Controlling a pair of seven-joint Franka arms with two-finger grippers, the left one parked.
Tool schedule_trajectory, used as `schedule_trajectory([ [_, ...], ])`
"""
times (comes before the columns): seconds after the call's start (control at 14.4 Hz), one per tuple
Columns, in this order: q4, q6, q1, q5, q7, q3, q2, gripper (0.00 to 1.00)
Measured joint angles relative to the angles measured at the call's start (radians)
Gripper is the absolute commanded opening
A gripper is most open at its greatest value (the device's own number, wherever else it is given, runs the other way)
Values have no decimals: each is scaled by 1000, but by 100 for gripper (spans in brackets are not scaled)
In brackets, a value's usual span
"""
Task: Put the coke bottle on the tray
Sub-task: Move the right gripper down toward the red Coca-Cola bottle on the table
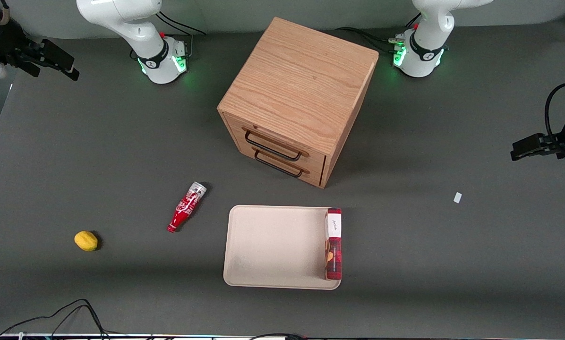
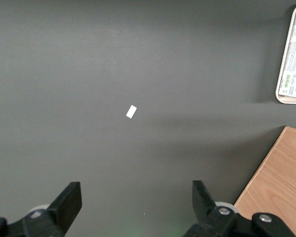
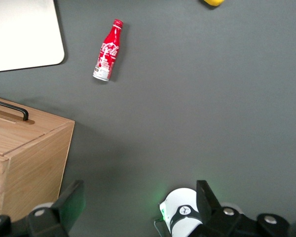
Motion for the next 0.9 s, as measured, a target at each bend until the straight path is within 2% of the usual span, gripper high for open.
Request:
schedule_trajectory([
  [0.55,25,-15,4,1,17,22,26,100],
  [0.69,31,40,4,11,104,49,87,100],
  [0.9,30,150,5,41,260,84,256,100],
])
